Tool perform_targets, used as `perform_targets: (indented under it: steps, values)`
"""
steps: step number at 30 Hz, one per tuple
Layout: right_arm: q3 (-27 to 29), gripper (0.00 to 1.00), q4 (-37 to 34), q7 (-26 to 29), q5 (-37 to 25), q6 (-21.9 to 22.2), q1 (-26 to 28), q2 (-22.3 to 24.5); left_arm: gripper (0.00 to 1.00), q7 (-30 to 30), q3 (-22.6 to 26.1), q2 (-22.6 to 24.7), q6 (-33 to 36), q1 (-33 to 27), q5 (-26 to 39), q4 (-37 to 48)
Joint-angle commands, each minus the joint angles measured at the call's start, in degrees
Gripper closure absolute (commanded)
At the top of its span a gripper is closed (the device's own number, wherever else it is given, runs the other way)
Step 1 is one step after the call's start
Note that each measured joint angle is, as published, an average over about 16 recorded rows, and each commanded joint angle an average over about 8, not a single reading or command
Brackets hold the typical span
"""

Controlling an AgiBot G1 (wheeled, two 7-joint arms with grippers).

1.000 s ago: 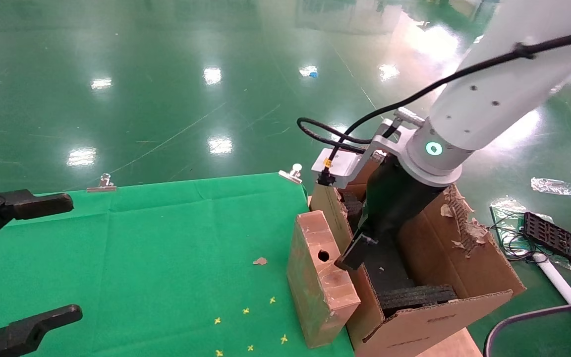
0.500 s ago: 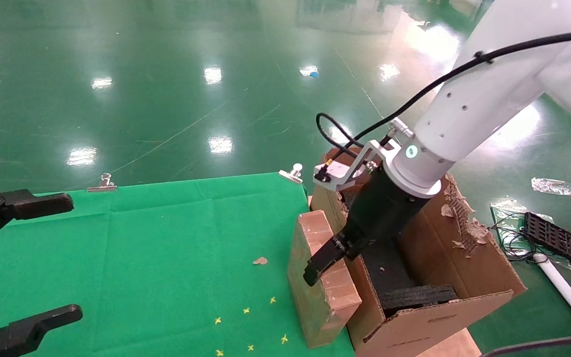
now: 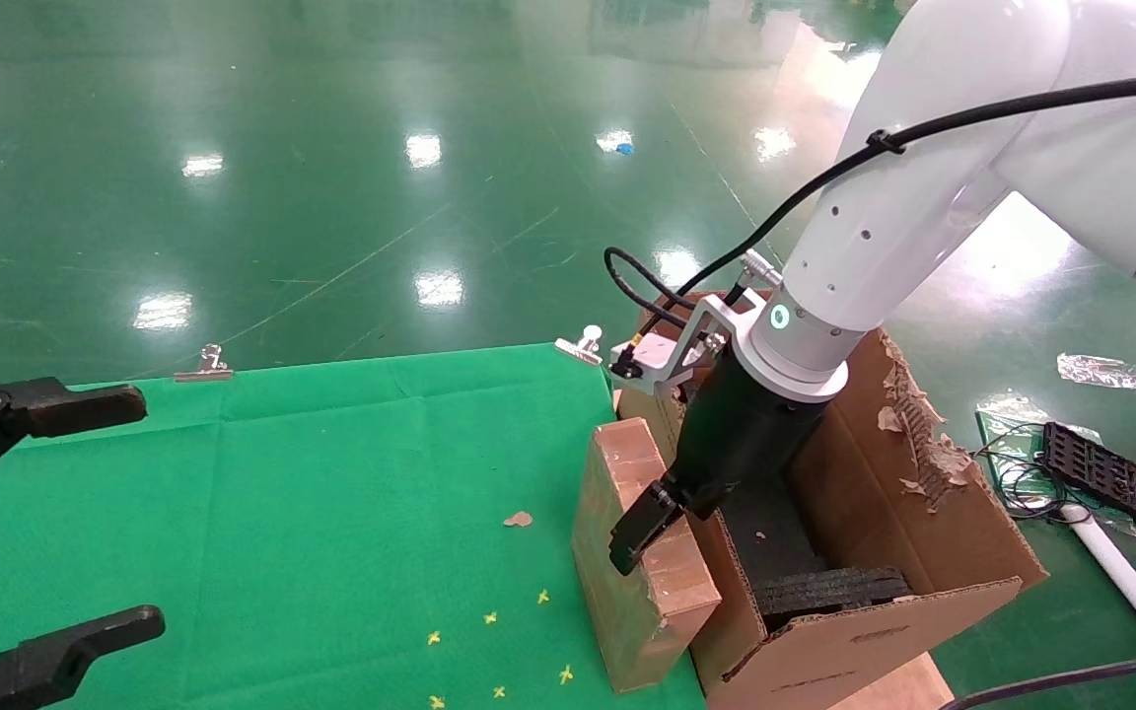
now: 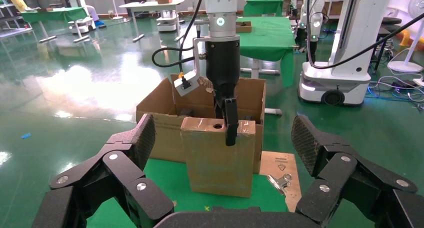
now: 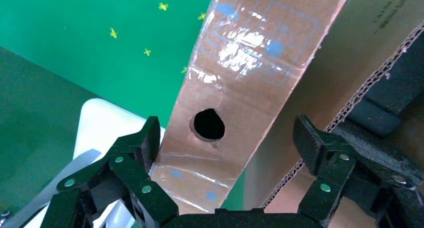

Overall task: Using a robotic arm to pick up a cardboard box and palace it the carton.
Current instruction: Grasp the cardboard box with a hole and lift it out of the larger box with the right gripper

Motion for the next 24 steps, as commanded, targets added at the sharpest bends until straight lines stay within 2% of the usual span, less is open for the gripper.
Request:
perform_targets:
  steps: [1, 24]
  values:
    - [-0.2, 1.00, 0.5, 0.6, -0.2, 0.0, 0.0, -0.2, 1.00, 0.0, 0.0, 0.0, 0.0, 0.0, 0.0, 0.0]
    - [-1.6, 1.00, 2.2, 0.9, -1.1, 0.3, 0.4, 1.0, 1.00, 0.0, 0.1, 0.0, 0.0, 0.0, -0.1, 0.0]
